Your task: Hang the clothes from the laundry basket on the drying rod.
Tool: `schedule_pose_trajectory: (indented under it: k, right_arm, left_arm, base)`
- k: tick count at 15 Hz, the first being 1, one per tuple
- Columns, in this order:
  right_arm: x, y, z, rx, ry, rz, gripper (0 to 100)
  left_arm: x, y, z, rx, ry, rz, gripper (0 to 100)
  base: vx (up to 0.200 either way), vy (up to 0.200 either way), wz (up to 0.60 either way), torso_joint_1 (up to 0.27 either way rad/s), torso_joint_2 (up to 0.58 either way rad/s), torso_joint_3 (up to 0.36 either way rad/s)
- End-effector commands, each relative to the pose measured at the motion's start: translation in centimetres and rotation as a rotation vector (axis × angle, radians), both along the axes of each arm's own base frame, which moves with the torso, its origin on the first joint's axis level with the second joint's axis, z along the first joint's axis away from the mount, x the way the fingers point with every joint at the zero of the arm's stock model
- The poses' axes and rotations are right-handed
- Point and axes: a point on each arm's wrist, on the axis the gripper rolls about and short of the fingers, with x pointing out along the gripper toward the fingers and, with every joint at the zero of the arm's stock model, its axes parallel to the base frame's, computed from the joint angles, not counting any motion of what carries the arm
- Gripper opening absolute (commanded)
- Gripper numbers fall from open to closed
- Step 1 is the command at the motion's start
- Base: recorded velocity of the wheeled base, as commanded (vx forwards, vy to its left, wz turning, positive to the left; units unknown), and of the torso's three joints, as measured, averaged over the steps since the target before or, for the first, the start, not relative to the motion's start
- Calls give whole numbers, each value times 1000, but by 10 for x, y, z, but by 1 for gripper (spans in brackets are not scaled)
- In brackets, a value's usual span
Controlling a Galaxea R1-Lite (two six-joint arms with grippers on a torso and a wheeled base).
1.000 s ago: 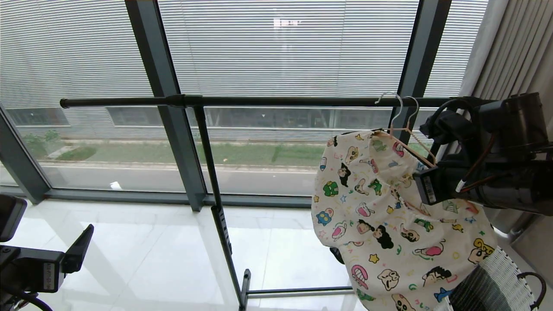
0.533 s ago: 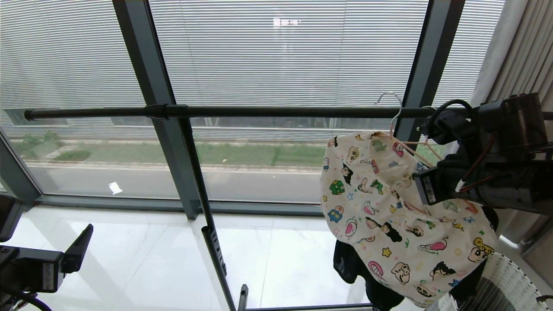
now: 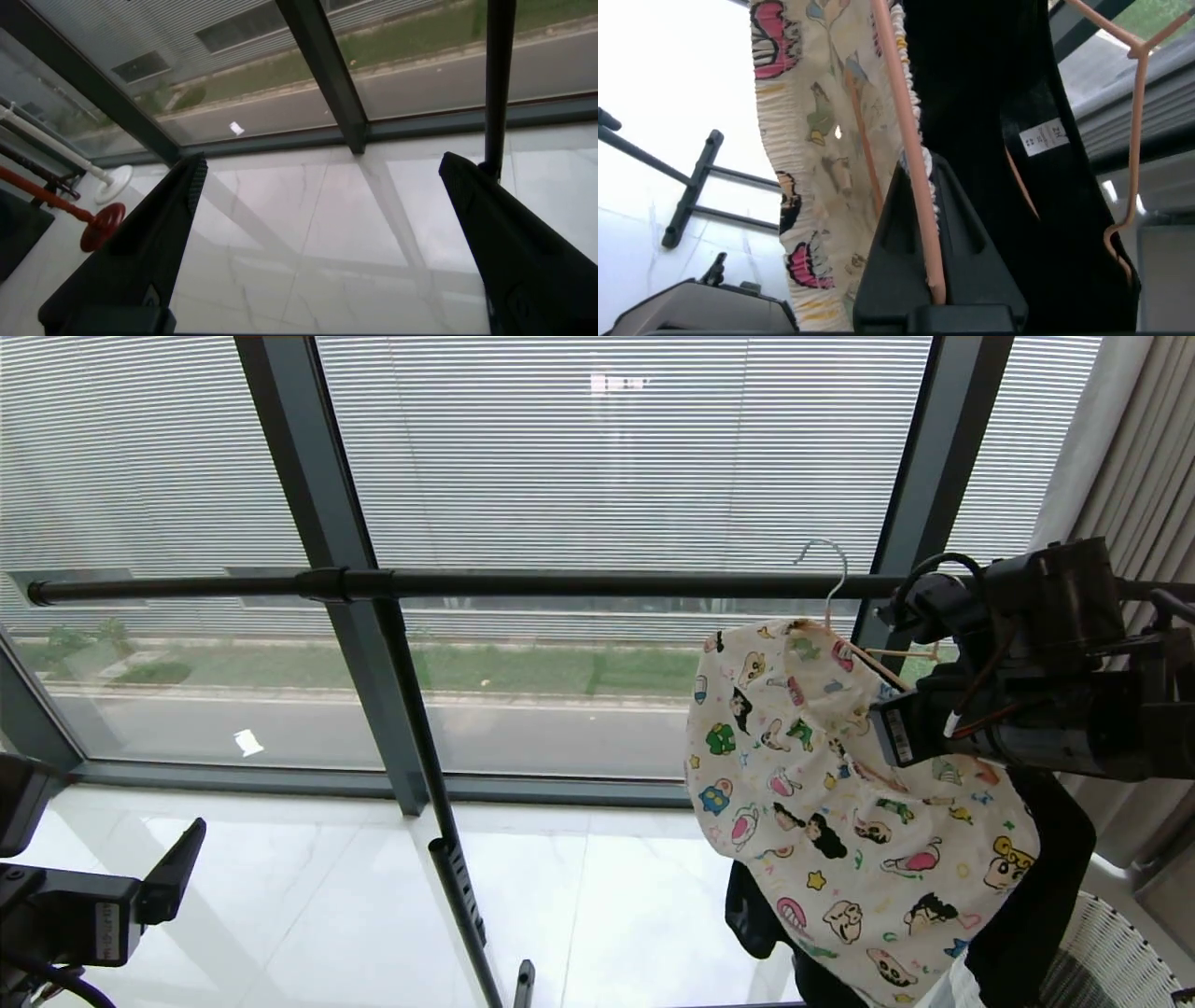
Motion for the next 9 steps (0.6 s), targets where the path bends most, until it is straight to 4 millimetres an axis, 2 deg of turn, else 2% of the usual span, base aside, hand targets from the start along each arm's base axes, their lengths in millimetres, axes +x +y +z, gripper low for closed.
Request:
schedule_pose_trajectory:
  k: [1,4,9]
  right_arm:
    - [17,6,-13,-14,25,-14,0]
    - [29,11,-23,-19,33,-18,0]
    - [32,13,-28,-24,44,-18,0]
  left_arm:
    - [0,0,0,0,-1,0,100]
    - [-1,0,1,0,-7,-3,100]
    - [-1,-1,0,1,-2,-8,100]
  base:
    - [0,0,0,0,0,0]
    - [0,0,0,0,0,0]
    - [0,0,0,0,0,0]
